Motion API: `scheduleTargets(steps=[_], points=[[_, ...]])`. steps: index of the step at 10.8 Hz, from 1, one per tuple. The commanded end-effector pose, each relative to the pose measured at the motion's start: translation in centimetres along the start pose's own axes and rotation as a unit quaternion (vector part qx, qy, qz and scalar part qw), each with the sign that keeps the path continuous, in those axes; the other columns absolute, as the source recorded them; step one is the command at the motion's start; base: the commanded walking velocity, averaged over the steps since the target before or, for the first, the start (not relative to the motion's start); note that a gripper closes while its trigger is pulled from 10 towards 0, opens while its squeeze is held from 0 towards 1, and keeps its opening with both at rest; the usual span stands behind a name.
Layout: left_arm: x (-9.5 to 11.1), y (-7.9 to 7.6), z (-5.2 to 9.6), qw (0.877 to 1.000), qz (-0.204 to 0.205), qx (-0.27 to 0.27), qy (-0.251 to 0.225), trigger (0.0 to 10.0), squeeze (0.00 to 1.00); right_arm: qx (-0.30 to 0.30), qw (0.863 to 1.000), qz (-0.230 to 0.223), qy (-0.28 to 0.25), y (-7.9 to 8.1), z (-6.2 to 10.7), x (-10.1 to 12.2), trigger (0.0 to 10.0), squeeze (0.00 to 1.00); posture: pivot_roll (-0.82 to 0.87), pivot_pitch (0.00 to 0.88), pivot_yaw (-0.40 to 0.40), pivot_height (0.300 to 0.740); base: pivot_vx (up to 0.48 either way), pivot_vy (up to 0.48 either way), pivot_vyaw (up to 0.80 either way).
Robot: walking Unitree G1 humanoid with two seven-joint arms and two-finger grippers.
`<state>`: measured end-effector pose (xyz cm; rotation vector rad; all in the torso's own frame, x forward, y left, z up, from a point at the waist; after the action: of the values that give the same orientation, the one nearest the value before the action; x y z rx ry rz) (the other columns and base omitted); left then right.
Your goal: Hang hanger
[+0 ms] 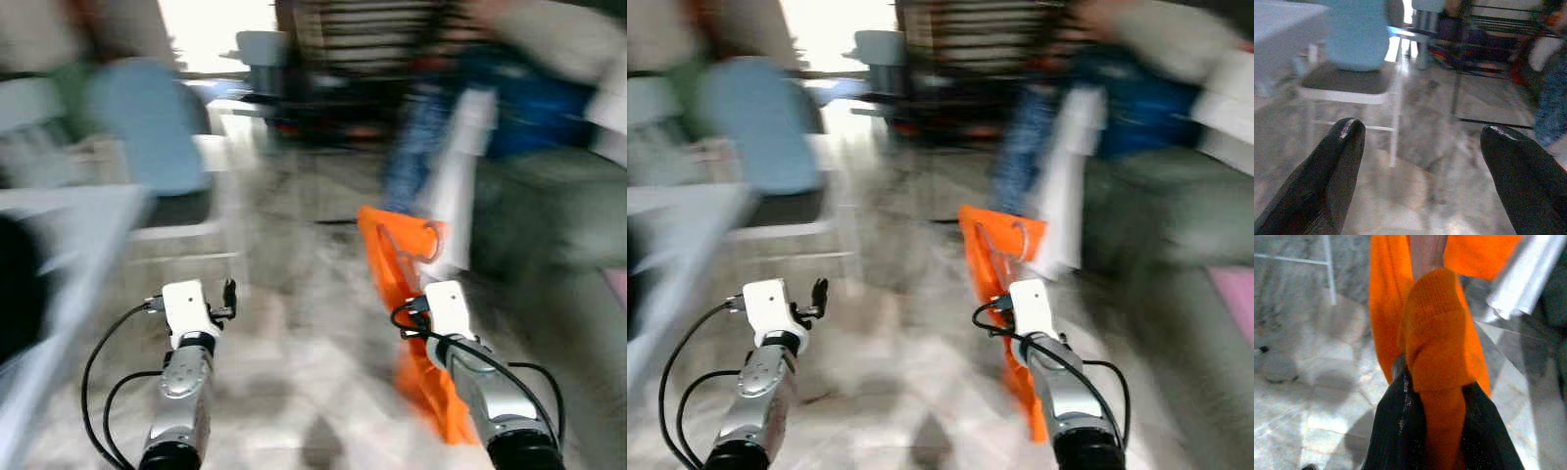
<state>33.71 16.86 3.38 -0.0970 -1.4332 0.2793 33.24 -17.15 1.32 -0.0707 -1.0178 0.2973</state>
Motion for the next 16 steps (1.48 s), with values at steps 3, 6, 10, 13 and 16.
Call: scheduleTargets(steps=[3, 6, 10, 13, 16], points=[[0.0, -0.4, -0.2, 1.000, -0.010, -0.009, 0.004, 10.0, 0.00, -0.006, 1.000, -0.004, -0.022, -0.4, 0.2, 1.0, 10.0, 0.00, -0.18, 0.000, 0.054, 0.740, 0.000, 0.000, 0.69], [-0.5, -0.4, 0.0, 1.000, -0.013, -0.012, 0.013, 10.0, 0.00, -0.011, 1.000, -0.004, -0.018, -0.5, 0.2, 0.8, 10.0, 0.00, -0.17, 0.000, 0.054, 0.740, 0.000, 0.000, 0.14], [-0.7, -0.4, 0.0, 0.999, -0.022, -0.016, 0.019, 10.0, 0.00, -0.016, 1.000, -0.006, -0.014, -0.5, 0.2, 0.5, 10.0, 0.00, -0.17, 0.000, 0.058, 0.740, 0.000, -0.158, 0.00], [-0.9, -0.4, 0.1, 0.999, -0.021, -0.015, 0.022, 10.0, 0.00, -0.017, 1.000, -0.005, -0.011, -0.5, 0.2, 0.4, 10.0, 0.00, -0.17, 0.000, 0.057, 0.740, 0.000, -0.358, 0.00], [-1.1, -0.2, 0.0, 0.999, -0.021, -0.009, 0.027, 10.0, 0.00, -0.018, 1.000, -0.002, -0.005, -0.5, 0.1, 0.0, 10.0, 0.00, -0.17, 0.000, 0.058, 0.740, 0.000, -0.119, 0.00]])
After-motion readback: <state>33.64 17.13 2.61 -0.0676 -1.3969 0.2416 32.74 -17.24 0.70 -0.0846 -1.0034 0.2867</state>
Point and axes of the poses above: a point about 5 cm out from each wrist's last joint towards the gripper, its own z axis pointing back from the gripper into the wrist, its own x axis along the axis of the wrist's last joint, y = z × x, the point moved 5 cm from there along -z, pointing out of the wrist towards the gripper, and after that the axes turned 8 degrees about z, right-handed, at the moved point
